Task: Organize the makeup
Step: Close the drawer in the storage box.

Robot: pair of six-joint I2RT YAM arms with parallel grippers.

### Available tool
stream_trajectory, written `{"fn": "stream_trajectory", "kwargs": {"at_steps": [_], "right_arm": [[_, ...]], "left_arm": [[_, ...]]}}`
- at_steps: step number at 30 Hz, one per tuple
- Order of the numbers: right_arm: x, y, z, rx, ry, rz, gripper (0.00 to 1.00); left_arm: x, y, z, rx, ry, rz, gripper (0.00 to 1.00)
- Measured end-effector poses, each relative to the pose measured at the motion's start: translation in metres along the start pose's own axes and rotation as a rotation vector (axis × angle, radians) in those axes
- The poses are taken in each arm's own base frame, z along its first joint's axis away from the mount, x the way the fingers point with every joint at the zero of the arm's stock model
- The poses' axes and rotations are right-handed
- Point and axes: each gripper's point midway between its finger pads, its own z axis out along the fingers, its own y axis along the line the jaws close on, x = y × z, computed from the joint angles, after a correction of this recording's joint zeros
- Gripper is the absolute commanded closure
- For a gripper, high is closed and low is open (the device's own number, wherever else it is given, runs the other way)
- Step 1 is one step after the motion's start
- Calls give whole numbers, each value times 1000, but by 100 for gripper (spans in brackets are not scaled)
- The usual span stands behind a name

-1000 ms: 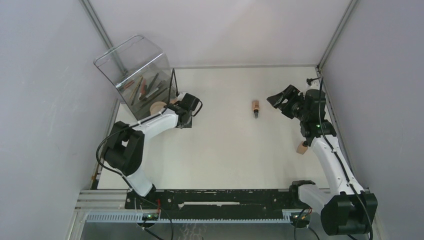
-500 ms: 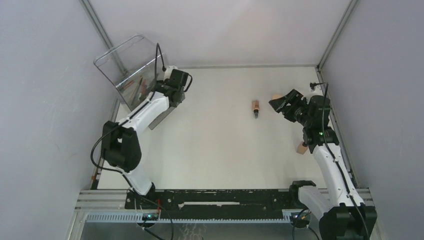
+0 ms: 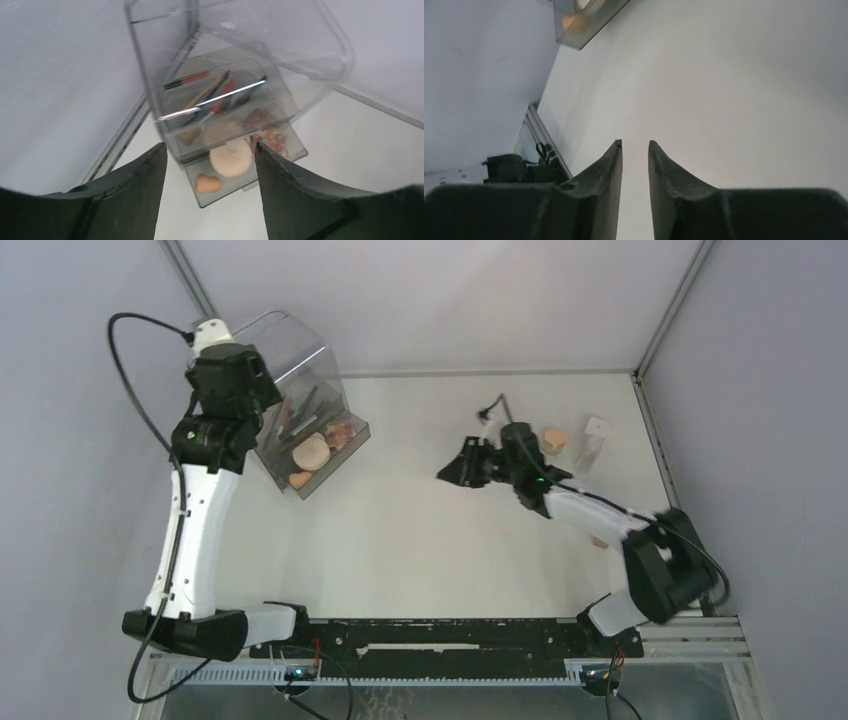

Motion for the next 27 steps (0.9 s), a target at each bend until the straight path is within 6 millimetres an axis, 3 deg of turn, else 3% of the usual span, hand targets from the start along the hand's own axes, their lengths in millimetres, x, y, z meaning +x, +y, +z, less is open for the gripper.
{"fn": "stream_trajectory", "kwargs": {"at_steps": [2, 6, 10, 13, 20, 27], "right_arm": [[12, 16, 32, -66, 70, -35, 86], [32, 40, 90, -177, 170, -42, 91], [51, 42, 128, -209, 219, -8, 93], [58, 41, 151, -213, 235, 25, 94], [51, 45, 200, -246, 215, 88, 96], [29, 56, 249, -297, 170, 111, 97]], "left_arm": [[-4, 23, -1, -42, 1, -35, 28], [2, 53, 12, -96, 44, -93, 23], [8, 64, 31, -112, 101, -122, 22], [1, 68, 52, -127, 124, -143, 22], [10, 88, 85, -168, 180, -169, 22], [19, 86, 104, -139, 210, -178, 24]]}}
